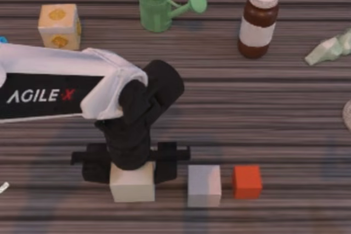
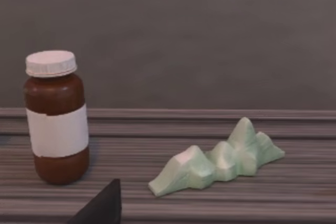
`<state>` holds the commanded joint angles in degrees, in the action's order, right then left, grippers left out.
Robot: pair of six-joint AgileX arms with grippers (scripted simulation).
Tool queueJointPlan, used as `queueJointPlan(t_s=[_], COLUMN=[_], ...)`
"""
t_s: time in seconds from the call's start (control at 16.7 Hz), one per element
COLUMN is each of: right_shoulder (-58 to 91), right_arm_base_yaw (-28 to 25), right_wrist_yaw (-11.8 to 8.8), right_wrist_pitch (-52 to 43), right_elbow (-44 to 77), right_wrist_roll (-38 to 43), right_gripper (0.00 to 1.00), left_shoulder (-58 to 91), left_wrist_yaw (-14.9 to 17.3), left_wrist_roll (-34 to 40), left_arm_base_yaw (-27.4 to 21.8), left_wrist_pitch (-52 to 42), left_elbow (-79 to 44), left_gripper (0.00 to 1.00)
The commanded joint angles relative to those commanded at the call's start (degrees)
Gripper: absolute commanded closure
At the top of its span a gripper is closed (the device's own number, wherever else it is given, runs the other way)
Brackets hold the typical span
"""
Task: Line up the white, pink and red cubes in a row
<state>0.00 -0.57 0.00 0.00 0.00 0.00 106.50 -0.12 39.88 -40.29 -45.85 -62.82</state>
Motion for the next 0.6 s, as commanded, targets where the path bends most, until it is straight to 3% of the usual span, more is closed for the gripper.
queueJointPlan(t_s=[0.6], right_shoulder=[0.0], right_arm_base_yaw=[0.0], right_wrist_yaw=[0.0], right_wrist_pitch=[0.0], right_elbow=[0.0], right_wrist_roll=[0.0], right_gripper=[0.00], left_shoulder=[0.0], left_wrist_yaw=[0.0], left_wrist_roll=[0.0], left_arm_base_yaw=[0.0], left_wrist_pitch=[0.0], left_elbow=[0.0], left_gripper=[0.17])
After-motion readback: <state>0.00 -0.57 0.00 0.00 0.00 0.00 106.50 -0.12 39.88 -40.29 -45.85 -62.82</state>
